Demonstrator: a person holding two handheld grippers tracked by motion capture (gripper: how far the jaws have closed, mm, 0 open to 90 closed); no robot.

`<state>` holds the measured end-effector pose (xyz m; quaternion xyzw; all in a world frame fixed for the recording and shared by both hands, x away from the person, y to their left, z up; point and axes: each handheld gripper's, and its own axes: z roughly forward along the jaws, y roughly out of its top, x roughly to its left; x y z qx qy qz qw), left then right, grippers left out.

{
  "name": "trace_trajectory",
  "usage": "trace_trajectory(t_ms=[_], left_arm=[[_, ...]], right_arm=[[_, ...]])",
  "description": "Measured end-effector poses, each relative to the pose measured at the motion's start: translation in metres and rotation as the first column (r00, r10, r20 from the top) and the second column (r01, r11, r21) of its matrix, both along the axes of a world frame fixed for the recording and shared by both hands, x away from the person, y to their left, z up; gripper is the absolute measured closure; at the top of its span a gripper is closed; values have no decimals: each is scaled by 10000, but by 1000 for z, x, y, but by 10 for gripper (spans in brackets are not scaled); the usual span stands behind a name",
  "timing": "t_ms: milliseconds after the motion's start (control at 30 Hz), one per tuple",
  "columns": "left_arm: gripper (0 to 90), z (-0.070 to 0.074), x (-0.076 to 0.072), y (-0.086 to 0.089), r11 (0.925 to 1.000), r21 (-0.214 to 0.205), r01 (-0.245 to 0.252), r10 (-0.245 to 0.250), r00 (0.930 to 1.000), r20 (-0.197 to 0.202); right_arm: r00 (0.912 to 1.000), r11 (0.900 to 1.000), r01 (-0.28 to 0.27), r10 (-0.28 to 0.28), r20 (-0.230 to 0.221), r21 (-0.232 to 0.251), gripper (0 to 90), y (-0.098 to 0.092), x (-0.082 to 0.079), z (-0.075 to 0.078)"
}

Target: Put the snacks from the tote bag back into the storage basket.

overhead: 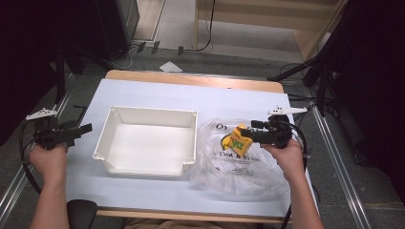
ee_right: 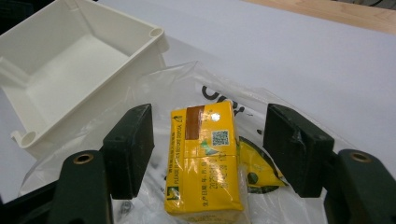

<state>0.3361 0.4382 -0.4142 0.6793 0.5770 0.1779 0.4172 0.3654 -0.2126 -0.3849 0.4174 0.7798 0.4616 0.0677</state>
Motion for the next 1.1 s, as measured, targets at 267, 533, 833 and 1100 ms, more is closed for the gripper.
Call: trace_trajectory(t_ms=[267, 533, 833, 1100], left_arm=[[231, 0, 0, -1, 9999, 84, 56, -56, 9999, -98], [231, -1, 0, -1, 10000, 3, 19, -19, 10000, -85], [231, -1, 1, -1, 9999, -86, 92, -93, 9999, -110], [231, -1, 2, -1, 9998, -172, 123, -125, 9999, -101]], right_arm=[[9999, 9996, -116, 118, 56, -252, 353, 2, -2, 7], [9999, 9917, -122, 111, -89, -1276, 332, 9, -6, 16], [9998, 9811, -197, 196, -27, -1927, 271, 13, -10, 23], [9995, 9737, -109, 38, -314, -2277, 264, 10, -10, 23]])
